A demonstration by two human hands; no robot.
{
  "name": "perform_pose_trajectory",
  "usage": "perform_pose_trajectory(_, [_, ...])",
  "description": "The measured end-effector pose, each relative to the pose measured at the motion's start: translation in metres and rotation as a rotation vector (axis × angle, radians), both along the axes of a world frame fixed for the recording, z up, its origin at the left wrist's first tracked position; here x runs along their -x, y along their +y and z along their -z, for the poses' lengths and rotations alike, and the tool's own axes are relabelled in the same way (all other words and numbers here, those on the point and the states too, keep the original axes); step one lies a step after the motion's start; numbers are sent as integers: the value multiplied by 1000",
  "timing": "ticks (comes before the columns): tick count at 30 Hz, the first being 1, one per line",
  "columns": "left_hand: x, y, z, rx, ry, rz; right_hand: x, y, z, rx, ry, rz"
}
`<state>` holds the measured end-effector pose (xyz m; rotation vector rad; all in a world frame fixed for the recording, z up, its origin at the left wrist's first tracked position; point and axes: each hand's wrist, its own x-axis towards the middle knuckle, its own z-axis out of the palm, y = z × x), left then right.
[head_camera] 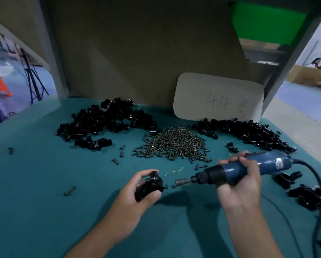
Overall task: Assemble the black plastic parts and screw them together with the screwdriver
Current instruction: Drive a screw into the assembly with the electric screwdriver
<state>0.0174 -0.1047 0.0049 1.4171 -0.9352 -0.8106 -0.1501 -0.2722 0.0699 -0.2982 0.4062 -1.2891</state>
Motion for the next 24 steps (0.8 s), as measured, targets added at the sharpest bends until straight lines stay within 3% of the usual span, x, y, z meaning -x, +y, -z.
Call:
perform_pose_trajectory(8, [6,0,-3,25,-44,16,-5,8,1,166,68,-85])
perform_pose_trajectory(24, [1,2,-1,43,5,108,-2,18,-3,276,80,1])
